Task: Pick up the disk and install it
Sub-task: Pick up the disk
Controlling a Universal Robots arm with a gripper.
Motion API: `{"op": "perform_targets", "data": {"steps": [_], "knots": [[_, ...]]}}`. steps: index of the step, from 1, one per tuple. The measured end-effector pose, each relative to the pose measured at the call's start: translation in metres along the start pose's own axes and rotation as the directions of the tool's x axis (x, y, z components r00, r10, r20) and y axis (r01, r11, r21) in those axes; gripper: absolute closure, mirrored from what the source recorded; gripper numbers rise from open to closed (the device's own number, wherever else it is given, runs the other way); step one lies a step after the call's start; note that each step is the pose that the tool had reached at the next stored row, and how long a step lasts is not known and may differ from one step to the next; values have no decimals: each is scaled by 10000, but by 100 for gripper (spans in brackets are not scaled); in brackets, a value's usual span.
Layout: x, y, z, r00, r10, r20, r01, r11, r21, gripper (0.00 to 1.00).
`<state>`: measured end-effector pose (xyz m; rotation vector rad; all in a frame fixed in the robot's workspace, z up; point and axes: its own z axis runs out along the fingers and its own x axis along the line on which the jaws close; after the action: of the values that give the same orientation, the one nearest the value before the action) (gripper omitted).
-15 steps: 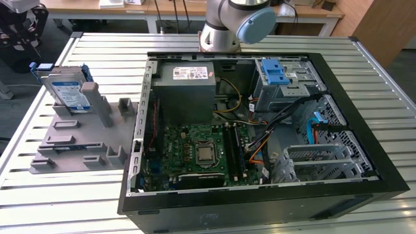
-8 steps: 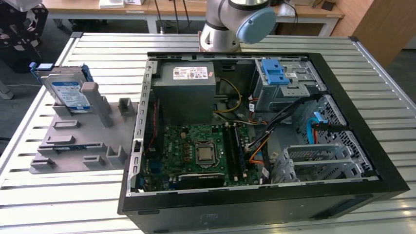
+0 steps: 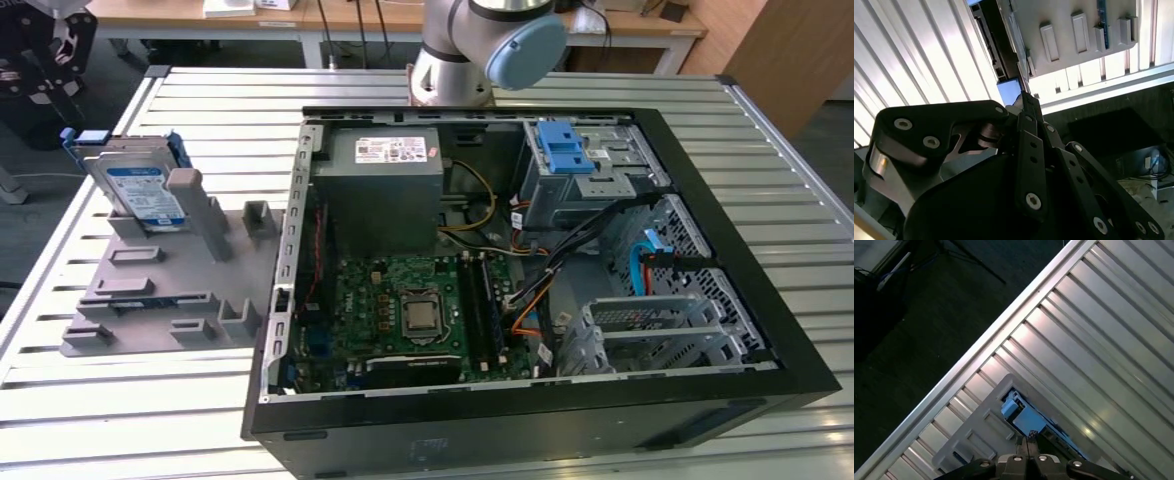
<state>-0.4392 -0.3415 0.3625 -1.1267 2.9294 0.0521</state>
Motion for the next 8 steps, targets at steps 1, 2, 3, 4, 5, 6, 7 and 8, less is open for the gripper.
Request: {"op": "perform_targets", "data": {"steps": [1, 2, 3, 4, 5, 6, 7, 8], "knots": [[0, 0, 0, 9999, -118, -4, 118, 9999, -2, 89], [0, 0, 0, 9998, -203, -7, 203, 9998, -3, 89], [0, 0, -1, 9997, -242, -9, 242, 9997, -4, 89], [0, 0, -1, 9996, -274, -10, 274, 9996, -4, 89], [0, 0, 0, 9995, -316, -10, 316, 9995, -5, 89], [0, 0, 0, 9993, -370, -12, 370, 9993, -5, 89], [0, 0, 0, 9990, -443, -14, 443, 9990, -7, 89], [0, 0, 0, 9986, -535, -17, 535, 9986, -9, 89]]}}
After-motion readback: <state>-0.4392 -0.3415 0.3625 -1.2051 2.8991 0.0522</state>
